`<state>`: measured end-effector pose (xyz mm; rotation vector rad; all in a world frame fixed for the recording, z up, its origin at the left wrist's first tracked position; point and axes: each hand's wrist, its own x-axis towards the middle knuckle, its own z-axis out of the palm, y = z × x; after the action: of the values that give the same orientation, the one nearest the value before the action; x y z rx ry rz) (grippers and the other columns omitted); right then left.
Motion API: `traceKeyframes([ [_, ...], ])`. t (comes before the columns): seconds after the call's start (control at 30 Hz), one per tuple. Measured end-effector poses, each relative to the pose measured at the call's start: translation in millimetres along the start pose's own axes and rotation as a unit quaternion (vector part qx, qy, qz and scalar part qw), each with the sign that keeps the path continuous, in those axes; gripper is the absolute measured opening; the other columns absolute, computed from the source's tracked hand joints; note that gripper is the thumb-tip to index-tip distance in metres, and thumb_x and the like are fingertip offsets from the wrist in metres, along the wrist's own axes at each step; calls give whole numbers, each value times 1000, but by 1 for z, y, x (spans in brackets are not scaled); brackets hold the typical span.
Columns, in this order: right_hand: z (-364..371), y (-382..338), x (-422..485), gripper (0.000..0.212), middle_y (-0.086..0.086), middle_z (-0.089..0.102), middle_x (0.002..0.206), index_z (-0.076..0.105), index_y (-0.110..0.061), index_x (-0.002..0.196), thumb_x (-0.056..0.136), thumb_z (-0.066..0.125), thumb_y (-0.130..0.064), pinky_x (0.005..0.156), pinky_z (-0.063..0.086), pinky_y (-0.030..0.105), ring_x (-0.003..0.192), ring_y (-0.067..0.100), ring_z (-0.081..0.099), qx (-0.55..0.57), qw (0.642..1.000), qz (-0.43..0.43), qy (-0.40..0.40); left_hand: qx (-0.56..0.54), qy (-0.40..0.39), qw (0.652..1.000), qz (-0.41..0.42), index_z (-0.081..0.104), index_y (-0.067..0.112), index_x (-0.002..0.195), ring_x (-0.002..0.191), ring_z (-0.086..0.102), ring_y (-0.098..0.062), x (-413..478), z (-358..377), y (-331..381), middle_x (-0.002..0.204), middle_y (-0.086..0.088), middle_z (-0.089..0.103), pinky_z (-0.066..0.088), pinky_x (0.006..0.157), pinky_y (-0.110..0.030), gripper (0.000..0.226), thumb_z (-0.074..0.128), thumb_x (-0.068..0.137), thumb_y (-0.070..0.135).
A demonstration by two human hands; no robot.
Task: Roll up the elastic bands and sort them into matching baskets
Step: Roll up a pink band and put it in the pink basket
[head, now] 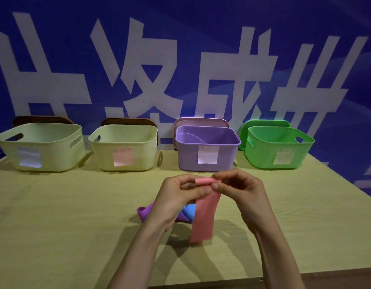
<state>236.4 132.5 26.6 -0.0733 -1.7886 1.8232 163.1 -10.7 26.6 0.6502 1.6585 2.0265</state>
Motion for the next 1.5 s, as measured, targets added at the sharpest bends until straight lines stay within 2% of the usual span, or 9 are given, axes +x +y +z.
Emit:
traceKeyframes([
  [0.23,2,4,0,23,1,71,81,68,-3,79,67,71,17,74,52,19,81,10,67,-15,999,-23,-38,-36,15,999,22,71,0,98,88,70,-21,3,-2,-3,93,-15,73,57,79,-27,28,73,72,12],
  [0.37,3,9,-1,30,1,70,92,66,-11,101,73,71,-19,80,54,26,88,11,66,-19,999,26,-38,-3,41,998,52,72,2,98,90,69,-16,6,-5,-6,94,-11,74,54,77,-21,24,73,74,1],
  [0.43,5,10,0,28,1,69,85,67,-10,97,76,67,-28,75,53,27,81,10,65,-40,998,46,-35,11,49,997,62,73,5,94,88,70,-14,7,-5,-8,90,-7,75,53,74,-18,22,74,73,0],
  [0.6,6,13,2,7,4,69,75,71,-8,84,85,66,-14,67,51,25,71,11,60,-72,996,36,-25,27,63,995,75,74,9,89,84,70,-13,9,-2,-12,86,-6,75,52,74,-19,20,75,72,-2],
  [0.77,4,15,3,5,5,70,77,71,-9,83,83,67,-12,67,51,24,73,12,62,-37,998,42,-2,-9,22,1000,15,67,16,110,93,70,-20,9,-3,-14,100,-8,73,56,82,-30,42,78,69,11],
  [0.97,0,16,2,11,4,73,83,73,-15,81,70,73,-15,69,54,23,79,12,67,20,998,63,21,-9,25,998,-63,71,7,97,93,70,-27,7,-4,-19,93,-12,74,54,89,-41,21,73,76,9],
  [1.13,-2,13,1,19,5,74,85,73,-9,85,66,75,-4,69,54,21,78,12,69,24,997,70,6,15,36,998,-54,72,9,95,89,71,-24,8,-5,-18,90,-9,75,56,81,-36,34,79,63,17],
  [1.33,-2,13,2,25,2,74,80,71,-6,77,65,71,16,72,54,19,78,12,69,20,998,56,8,28,25,999,-33,72,8,95,86,71,-19,8,-6,-18,89,-8,75,54,69,-22,28,79,68,6],
  [1.5,-3,13,4,26,3,74,83,72,-6,78,66,71,17,72,54,20,82,13,70,7,999,48,1,-8,22,999,-25,73,5,96,86,71,-19,8,-3,-13,91,-10,74,57,72,-25,28,75,74,21],
])
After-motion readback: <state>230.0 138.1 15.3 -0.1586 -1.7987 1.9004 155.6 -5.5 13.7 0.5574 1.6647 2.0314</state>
